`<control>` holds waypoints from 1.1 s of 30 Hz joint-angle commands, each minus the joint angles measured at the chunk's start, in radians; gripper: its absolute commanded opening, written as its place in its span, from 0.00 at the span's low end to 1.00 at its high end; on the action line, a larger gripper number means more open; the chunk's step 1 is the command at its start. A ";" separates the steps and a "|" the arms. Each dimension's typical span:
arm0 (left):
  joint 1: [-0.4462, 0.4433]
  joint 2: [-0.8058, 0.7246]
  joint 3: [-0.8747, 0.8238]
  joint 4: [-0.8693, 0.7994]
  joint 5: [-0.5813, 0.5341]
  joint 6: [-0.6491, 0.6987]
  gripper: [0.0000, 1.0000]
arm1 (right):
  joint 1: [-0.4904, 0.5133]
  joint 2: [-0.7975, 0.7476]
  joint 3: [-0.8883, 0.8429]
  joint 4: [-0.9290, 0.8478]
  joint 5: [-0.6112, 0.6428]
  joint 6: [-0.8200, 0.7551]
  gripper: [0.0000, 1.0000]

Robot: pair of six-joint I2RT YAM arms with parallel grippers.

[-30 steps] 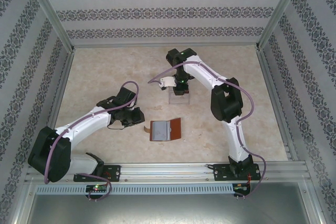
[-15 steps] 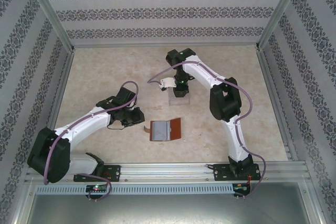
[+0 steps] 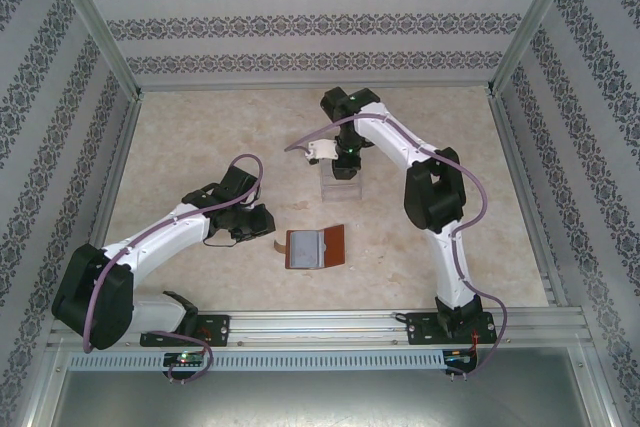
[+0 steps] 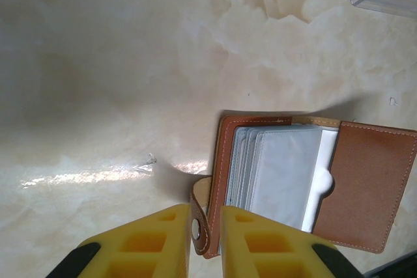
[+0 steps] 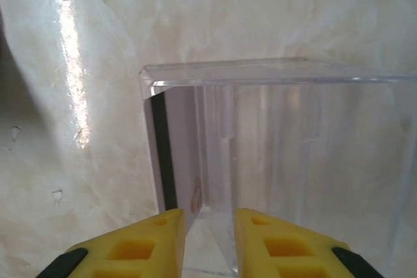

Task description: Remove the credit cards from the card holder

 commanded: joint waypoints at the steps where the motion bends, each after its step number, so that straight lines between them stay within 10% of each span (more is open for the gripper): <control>1: 0.012 -0.014 0.003 -0.002 0.012 0.016 0.19 | 0.013 -0.043 -0.072 0.032 -0.033 0.019 0.28; 11: 0.011 -0.008 -0.003 0.005 0.025 0.013 0.19 | 0.001 -0.039 -0.148 0.103 -0.037 0.013 0.37; 24: 0.012 0.009 -0.004 0.014 0.036 0.007 0.19 | -0.005 -0.011 -0.062 0.051 -0.067 -0.007 0.01; 33: 0.012 0.007 -0.012 0.017 0.041 0.006 0.19 | -0.005 0.028 0.025 -0.077 -0.106 -0.038 0.00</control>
